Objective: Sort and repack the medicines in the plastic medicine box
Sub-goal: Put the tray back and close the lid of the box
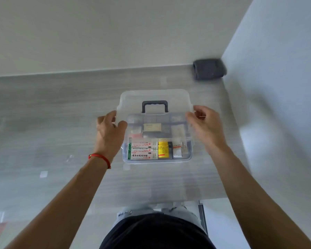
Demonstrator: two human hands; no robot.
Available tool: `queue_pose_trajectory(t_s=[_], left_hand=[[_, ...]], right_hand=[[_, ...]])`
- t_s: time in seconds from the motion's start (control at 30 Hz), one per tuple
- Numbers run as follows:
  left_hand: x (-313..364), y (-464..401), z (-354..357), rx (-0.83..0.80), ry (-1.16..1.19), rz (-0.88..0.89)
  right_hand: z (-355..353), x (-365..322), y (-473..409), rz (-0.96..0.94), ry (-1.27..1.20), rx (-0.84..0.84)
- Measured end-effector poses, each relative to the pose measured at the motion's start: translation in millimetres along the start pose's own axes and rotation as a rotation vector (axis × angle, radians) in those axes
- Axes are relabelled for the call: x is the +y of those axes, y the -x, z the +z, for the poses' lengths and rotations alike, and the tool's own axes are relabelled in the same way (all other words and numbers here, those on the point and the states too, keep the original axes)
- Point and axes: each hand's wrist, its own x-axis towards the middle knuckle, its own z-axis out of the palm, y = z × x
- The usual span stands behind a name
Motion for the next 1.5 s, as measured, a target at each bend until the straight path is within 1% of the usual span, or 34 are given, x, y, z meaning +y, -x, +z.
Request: queue_pose_trajectory(t_s=[0.13, 0.23, 0.3, 0.37, 0.47, 0.6, 0.63, 0.67, 0.7, 0.77, 0.8, 0.87, 0.93, 1.0, 1.07, 1.2, 1.27, 1.33, 1.43, 1.5], left_hand=[[-11, 37, 5, 0.074, -0.104, -0.050], [-23, 53, 13, 0.087, -0.168, -0.051], [-33, 52, 17, 0.084, -0.160, -0.071], [-37, 48, 18, 0.053, -0.060, -0.131], [-40, 40, 13, -0.005, 0.173, -0.294], [-48, 27, 0, -0.201, 0.473, -0.552], [-50, 24, -3, -0.259, 0.502, -0.578], [-50, 23, -7, -0.296, 0.503, -0.573], [-50, 22, -9, -0.291, 0.469, -0.554], [-51, 21, -7, -0.222, 0.410, -0.502], [-49, 24, -5, -0.168, 0.364, -0.458], [-41, 34, 3, -0.064, 0.196, -0.316], [-31, 48, 11, 0.008, 0.043, -0.192], [-31, 56, 18, 0.042, 0.002, -0.103], [-31, 58, 24, 0.081, -0.014, -0.069], [-31, 55, 34, 0.148, -0.122, -0.045], [-28, 53, 38, 0.146, -0.114, -0.062], [-23, 50, 41, 0.122, -0.121, -0.062], [-4, 42, 47, 0.046, -0.095, -0.029], [15, 32, 57, -0.026, -0.034, -0.031]], right_hand=[[-1, 22, 34, -0.003, 0.055, 0.030], [8, 43, 46, -0.013, 0.113, 0.034], [11, 52, 46, -0.001, 0.125, 0.030], [10, 54, 41, 0.047, 0.096, 0.015], [5, 51, 35, 0.213, -0.103, -0.081], [-2, 57, 25, 0.467, -0.329, -0.278], [-4, 57, 23, 0.503, -0.374, -0.332], [-7, 57, 22, 0.523, -0.385, -0.375], [-9, 56, 22, 0.527, -0.383, -0.404], [-10, 54, 22, 0.491, -0.355, -0.391], [-9, 52, 23, 0.462, -0.339, -0.353], [-2, 49, 27, 0.362, -0.253, -0.249], [8, 42, 35, 0.235, -0.068, -0.160], [19, 39, 44, 0.156, 0.093, -0.121], [26, 40, 50, 0.121, 0.143, -0.107], [25, 38, 55, 0.063, 0.238, -0.092], [23, 35, 56, 0.005, 0.307, -0.077], [21, 31, 59, 0.002, 0.333, -0.060], [11, 36, 62, 0.097, 0.253, -0.023], [-2, 45, 66, 0.180, 0.181, 0.016]])
